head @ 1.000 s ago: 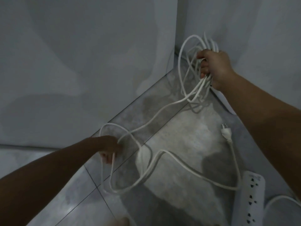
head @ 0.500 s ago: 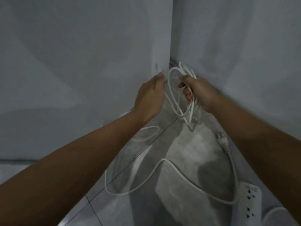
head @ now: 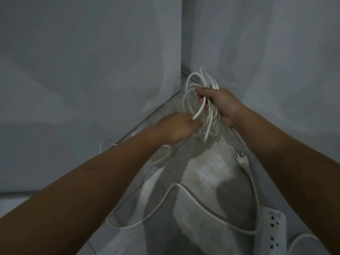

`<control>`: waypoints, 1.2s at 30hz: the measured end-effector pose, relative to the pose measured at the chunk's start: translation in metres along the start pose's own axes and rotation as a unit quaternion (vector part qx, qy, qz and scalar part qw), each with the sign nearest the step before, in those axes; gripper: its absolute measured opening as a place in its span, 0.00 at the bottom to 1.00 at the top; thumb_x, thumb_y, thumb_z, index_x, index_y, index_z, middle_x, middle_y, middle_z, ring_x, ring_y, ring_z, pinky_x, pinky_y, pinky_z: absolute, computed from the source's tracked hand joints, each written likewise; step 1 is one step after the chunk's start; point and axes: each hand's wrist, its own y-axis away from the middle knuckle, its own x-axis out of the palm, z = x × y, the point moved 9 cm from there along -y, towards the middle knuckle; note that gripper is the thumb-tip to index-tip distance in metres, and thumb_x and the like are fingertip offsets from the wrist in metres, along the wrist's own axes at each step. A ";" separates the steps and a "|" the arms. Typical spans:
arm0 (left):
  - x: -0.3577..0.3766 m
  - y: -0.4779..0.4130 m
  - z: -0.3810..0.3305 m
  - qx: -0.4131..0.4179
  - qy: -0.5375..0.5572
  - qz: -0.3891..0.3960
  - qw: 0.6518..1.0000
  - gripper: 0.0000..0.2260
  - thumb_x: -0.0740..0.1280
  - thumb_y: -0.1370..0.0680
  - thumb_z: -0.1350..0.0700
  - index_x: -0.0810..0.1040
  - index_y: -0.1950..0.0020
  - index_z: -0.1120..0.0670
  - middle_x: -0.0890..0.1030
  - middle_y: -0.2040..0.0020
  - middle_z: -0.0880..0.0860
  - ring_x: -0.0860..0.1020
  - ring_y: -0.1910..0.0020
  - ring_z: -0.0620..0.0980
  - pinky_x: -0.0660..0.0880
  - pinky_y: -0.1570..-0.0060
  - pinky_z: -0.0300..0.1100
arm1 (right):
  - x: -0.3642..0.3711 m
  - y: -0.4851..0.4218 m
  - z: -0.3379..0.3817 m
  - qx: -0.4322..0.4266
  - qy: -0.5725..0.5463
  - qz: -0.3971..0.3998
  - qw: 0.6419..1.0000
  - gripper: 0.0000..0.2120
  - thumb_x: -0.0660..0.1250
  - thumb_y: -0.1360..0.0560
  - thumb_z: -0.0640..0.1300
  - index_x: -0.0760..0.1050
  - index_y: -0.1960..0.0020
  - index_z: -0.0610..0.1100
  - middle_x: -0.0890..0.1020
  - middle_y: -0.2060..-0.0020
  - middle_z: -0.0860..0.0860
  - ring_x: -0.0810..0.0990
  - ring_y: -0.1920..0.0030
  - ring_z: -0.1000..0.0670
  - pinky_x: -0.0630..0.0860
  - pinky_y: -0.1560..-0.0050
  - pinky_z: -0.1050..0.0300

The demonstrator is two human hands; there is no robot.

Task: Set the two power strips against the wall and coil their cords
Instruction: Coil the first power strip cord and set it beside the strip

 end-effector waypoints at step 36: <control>0.033 -0.011 0.126 -0.054 -0.358 0.064 0.930 0.18 0.56 0.18 0.51 0.65 0.30 0.57 0.71 0.34 0.58 0.72 0.36 0.57 0.69 0.42 0.46 | -0.024 0.006 0.015 0.071 -0.260 0.079 0.960 0.17 0.60 0.22 0.48 0.70 0.69 0.46 0.65 0.82 0.55 0.65 0.81 0.58 0.72 0.72 0.64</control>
